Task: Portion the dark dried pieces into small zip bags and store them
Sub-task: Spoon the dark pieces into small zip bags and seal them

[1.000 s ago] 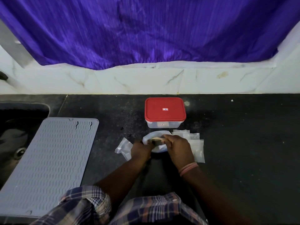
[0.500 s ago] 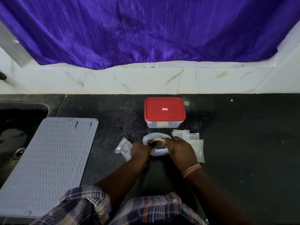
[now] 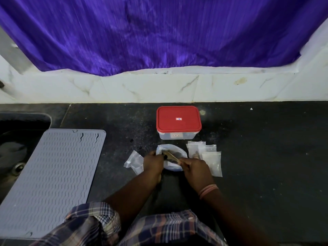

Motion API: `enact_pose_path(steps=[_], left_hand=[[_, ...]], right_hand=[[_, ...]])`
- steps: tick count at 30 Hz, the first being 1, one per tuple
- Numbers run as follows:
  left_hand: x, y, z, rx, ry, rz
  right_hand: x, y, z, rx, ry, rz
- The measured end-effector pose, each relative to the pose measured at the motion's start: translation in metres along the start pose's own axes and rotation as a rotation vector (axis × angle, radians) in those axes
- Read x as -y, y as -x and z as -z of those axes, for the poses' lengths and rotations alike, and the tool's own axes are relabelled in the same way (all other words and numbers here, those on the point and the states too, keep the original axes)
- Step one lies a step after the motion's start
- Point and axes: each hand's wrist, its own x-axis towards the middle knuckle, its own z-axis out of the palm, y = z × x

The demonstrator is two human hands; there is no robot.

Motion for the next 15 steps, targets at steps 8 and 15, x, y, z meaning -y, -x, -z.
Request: enact_pose_path(steps=[8,15], left_hand=[[0.003,-0.007,0.003,0.064,0.072,0.006],[-0.008,-0.002,0.005,0.012,-0.070,-0.032]], right_hand=[[0.009,0.002,0.004,0.109,-0.222,-0.218],[0.023,-0.003,0.000,0.096,-0.746,-0.591]])
